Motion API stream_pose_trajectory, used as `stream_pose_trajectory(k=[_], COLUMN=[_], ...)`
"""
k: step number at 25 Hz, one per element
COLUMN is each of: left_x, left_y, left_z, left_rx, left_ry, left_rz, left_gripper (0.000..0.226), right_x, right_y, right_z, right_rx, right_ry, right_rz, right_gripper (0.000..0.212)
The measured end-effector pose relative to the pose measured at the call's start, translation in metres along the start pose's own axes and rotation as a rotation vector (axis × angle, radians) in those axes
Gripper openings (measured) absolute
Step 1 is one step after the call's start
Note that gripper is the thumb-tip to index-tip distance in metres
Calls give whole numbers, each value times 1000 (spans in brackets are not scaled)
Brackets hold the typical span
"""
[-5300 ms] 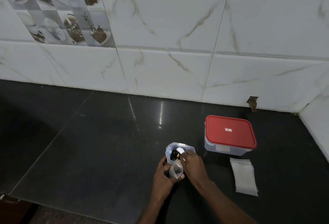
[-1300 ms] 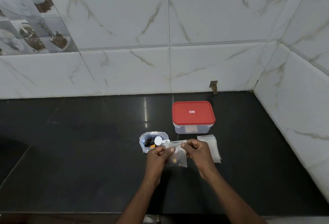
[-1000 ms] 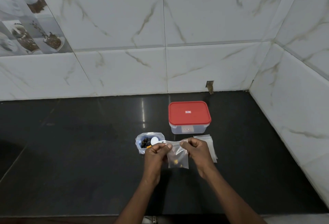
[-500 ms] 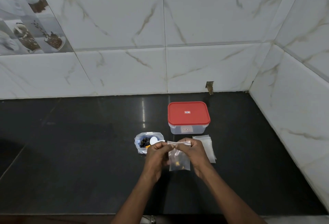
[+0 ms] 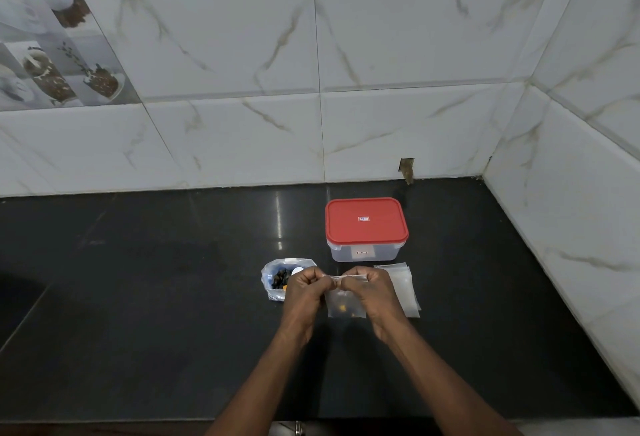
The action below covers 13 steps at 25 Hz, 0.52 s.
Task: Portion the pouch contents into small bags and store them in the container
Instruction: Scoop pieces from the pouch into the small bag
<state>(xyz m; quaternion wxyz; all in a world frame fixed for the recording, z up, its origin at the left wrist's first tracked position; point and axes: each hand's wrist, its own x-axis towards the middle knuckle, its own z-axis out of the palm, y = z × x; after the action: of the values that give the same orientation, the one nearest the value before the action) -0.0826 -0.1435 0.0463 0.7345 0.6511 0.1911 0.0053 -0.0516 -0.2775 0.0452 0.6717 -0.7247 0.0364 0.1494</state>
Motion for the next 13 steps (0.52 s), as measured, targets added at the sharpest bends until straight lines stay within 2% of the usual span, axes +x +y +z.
stream_pose_trajectory(k=[3, 7, 10, 13], left_x=[5, 11, 6, 6], left_y=[-3, -13, -15, -16], left_z=[-4, -7, -8, -13], left_rx=[-29, -41, -101, -115], left_ry=[15, 49, -20, -83], left_rz=[-7, -22, -71, -92], left_gripper=[15, 17, 5, 6], right_x=[8, 11, 13, 11], right_y=[6, 10, 11, 8], right_z=[-4, -1, 3, -2], right_rx=[54, 51, 16, 44], right_ry=[-13, 4, 38, -22], right_rz=[42, 29, 27, 48], right_gripper=[16, 9, 5, 8])
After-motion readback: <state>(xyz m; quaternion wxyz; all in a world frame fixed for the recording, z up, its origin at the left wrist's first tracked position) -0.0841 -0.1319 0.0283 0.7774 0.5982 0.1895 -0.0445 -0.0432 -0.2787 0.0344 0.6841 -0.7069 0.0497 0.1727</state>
